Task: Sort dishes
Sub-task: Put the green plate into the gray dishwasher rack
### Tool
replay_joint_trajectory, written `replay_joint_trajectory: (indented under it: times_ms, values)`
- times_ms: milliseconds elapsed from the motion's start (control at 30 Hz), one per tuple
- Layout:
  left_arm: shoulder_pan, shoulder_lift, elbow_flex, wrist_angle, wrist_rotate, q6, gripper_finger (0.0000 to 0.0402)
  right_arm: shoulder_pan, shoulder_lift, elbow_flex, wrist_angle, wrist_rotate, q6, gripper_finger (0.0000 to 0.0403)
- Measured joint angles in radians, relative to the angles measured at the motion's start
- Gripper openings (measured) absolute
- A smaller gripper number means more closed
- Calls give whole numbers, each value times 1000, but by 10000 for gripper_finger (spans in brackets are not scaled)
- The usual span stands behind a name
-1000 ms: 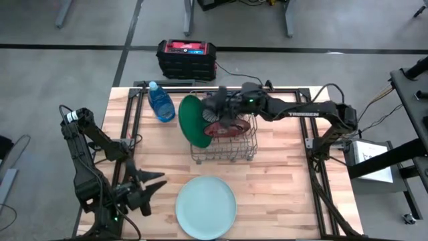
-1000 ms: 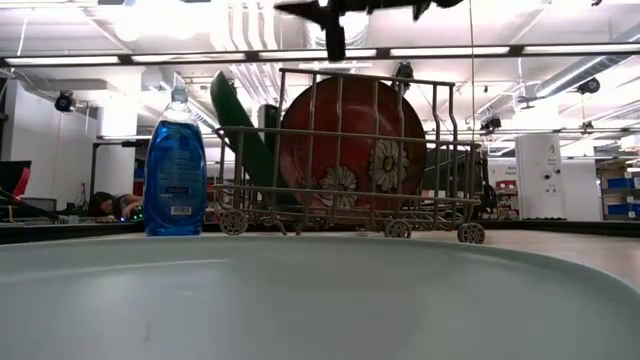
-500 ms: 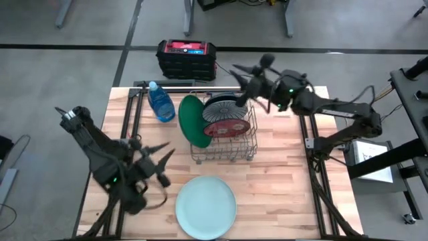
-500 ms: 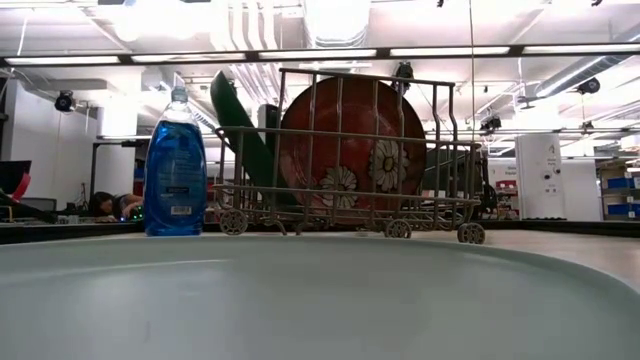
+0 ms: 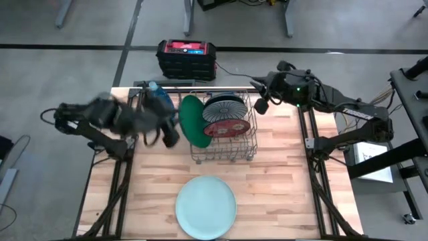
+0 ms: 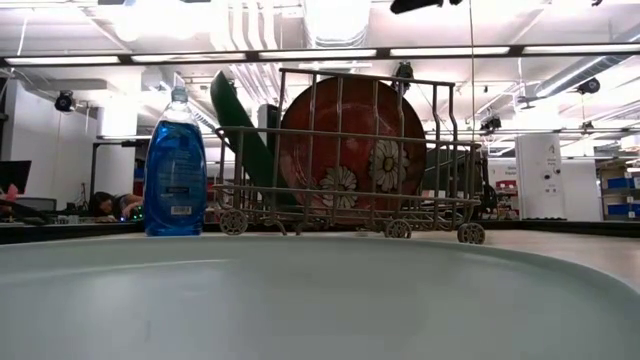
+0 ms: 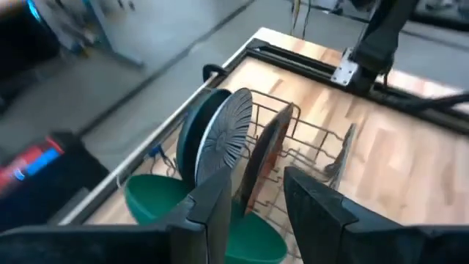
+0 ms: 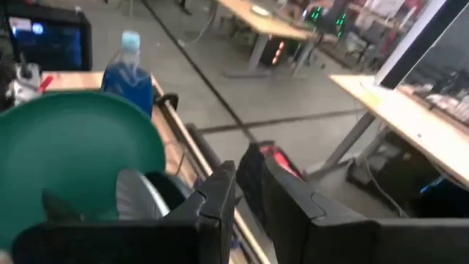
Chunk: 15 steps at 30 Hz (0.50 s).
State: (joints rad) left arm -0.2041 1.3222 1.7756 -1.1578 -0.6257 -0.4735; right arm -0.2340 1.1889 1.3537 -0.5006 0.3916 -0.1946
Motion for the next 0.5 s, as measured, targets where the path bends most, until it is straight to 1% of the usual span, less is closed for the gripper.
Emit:
replay_joint_trajectory:
  times_ms: [67, 133, 267, 367, 500]
  values:
    - [80, 1, 66, -44, 81, -17, 116, 0, 0, 0, -32, 0, 15, 68]
    - [158, 1, 108, -81, 128, -49, 116, 0, 1, -1, -56, 0, 25, 73]
    - [273, 2, 150, -163, 170, -112, 116, 0, 1, -1, -87, 0, 39, 81]
    - [315, 2, 143, -164, 197, -147, 116, 0, 1, -1, -99, 0, 40, 85]
    - [323, 15, 112, -170, 225, -168, 116, 0, 2, -3, -102, 0, 40, 87]
